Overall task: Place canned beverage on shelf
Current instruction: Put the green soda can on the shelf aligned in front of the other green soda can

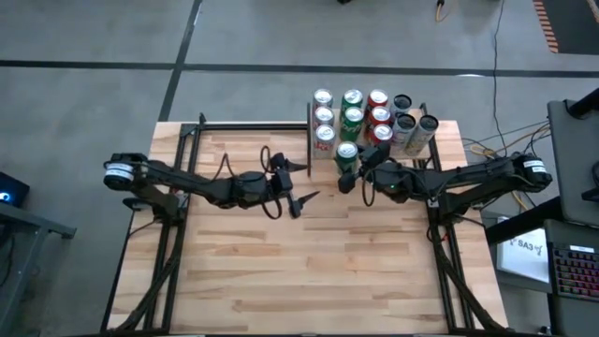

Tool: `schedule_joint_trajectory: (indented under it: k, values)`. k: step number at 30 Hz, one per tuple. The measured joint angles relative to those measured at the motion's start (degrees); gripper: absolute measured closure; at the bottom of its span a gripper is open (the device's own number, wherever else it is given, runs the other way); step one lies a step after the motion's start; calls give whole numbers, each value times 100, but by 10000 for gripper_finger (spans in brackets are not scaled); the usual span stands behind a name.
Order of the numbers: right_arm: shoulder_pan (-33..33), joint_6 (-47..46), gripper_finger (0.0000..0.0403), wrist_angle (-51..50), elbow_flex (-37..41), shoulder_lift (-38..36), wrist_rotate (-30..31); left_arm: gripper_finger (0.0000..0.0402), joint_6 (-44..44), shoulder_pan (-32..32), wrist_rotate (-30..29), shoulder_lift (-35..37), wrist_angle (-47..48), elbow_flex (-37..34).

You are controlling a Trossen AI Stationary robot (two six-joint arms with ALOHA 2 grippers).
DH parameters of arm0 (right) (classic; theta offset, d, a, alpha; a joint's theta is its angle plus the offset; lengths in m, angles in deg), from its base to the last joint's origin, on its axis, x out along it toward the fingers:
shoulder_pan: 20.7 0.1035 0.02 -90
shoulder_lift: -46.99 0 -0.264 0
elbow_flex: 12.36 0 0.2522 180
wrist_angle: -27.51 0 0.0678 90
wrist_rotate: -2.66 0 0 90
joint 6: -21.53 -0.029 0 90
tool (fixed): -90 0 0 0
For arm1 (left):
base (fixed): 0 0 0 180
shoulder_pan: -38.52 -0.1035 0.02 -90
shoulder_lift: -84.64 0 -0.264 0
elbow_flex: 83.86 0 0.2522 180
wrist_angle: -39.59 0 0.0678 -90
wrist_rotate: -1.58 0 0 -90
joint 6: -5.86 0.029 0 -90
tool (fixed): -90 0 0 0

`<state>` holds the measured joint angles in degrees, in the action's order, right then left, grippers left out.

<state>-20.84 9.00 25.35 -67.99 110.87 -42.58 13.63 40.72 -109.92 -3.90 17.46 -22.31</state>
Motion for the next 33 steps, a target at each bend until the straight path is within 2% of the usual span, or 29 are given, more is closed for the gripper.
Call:
schedule_joint_trajectory:
  k: [3, 7, 15, 25, 33]
  values:
    - [-2, -55, 115, -2, 0, 0, 223, 58, -37, 3, 0, -270, -243, 0]
    - [-5, -110, 115, 58, 0, 2, 539, 86, 10, 7, 2, -715, -1106, 2]
    - [-2, -345, 115, 98, 0, 2, 651, 152, 72, 7, 2, -1744, -2666, 85]
    - [-2, -419, 115, 94, 17, 10, 1074, 278, 467, -66, -35, -2959, -3278, 872]
    - [-2, -559, 113, 107, 28, 50, 1079, 365, 420, -215, -68, -3658, -3298, 1577]
